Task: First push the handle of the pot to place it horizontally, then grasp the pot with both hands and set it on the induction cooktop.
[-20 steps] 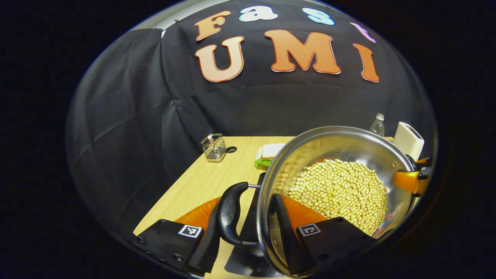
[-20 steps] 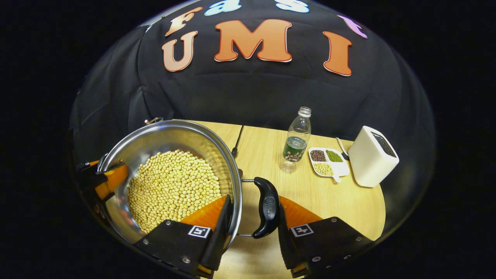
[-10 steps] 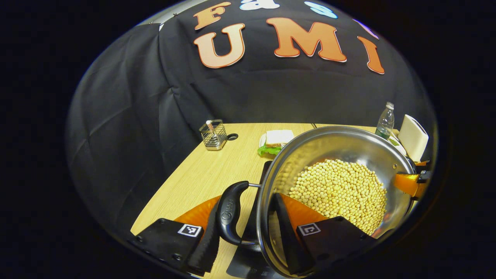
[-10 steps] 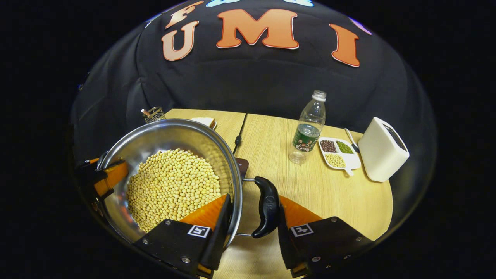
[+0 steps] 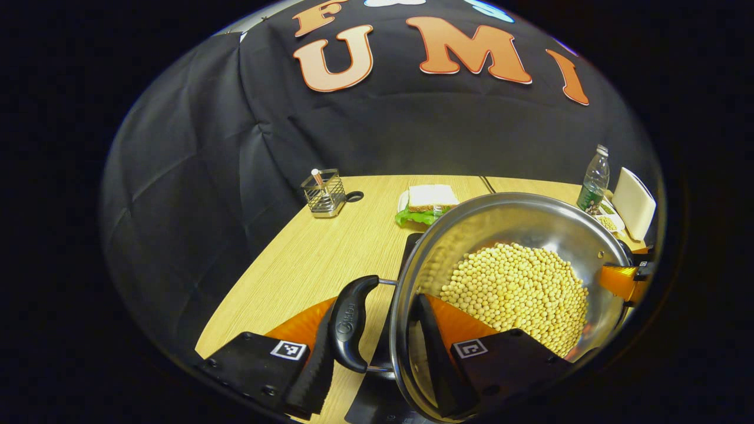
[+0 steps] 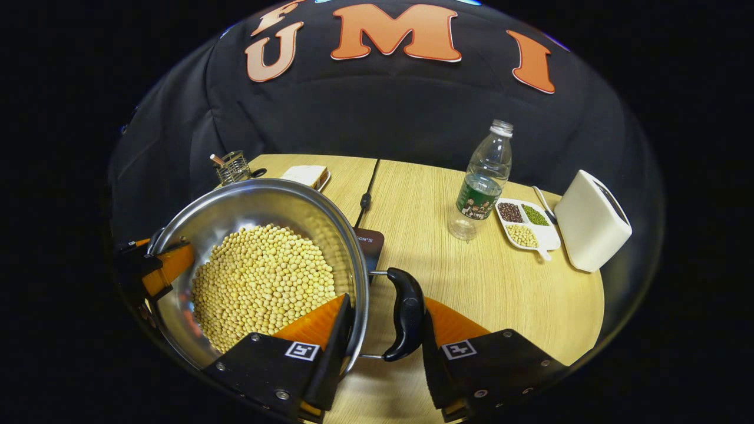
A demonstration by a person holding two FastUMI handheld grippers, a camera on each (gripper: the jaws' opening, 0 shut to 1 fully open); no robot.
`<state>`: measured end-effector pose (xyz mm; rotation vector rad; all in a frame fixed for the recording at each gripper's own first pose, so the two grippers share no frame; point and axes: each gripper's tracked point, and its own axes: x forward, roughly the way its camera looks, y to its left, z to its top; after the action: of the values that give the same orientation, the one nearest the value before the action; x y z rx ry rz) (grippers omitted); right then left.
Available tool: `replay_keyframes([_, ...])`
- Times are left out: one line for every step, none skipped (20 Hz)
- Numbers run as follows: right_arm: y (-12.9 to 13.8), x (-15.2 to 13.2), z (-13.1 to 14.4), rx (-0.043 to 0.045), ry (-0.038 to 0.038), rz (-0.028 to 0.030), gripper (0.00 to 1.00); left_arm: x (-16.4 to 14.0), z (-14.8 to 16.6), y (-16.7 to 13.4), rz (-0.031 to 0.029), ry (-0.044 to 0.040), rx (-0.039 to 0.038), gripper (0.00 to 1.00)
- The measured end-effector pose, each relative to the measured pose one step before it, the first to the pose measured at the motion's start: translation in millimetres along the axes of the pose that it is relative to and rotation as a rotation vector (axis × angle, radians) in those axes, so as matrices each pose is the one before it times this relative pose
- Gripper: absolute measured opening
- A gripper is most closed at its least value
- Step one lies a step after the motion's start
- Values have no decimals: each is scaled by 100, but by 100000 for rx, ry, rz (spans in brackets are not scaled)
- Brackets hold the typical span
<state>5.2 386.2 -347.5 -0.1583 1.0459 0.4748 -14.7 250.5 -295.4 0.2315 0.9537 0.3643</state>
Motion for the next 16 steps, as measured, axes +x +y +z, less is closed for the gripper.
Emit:
replay_keyframes([150,161,-94,-147,442,120,61,24,81,-65,56,327,-4,75])
replay_keyframes([-53,4,-219,10,574,226,61,-19,-132,-4,-96,343,12,75])
replay_keyframes([34,127,182,638,-238,-31,61,60,59,-44,-350,48,93,76])
replay_keyframes([-37,-38,-15,213,36,0,61,103,46,78,-107,119,80,76])
replay_keyframes([67,-38,67,-59,-111,95,61,69,-33,37,-46,224,313,76])
replay_keyframes([-114,-50,-79,764,638,143,61,48,-40,-85,-279,166,312,76])
replay_keyframes([70,-19,79,566,277,261,61,159,1,-19,-328,207,-122,76])
replay_keyframes([-33,-18,21,647,170,129,61,32,-79,1,-611,209,-442,76])
replay_keyframes([119,-65,72,325,1,15,61,39,-17,39,-390,225,-717,76])
replay_keyframes([-132,66,75,-274,-371,-243,61,127,-276,86,-376,515,-357,76])
replay_keyframes([-13,99,77,-500,-393,-275,56,85,-159,-96,-505,349,-596,76])
replay_keyframes([-50,-175,145,-536,-726,-241,58,-1,-167,-102,-812,366,-371,75])
replay_keyframes([17,-2,97,-703,-601,-41,63,0,-142,-23,-542,644,-679,75])
replay_keyframes([1,11,-62,-411,189,139,65,140,146,70,-352,-1385,-354,77])
replay_keyframes([127,13,2,-260,-211,235,66,88,-119,70,88,567,-39,78])
replay_keyframes([86,-72,-14,-96,-71,594,68,121,-235,-35,208,68,-70,77])
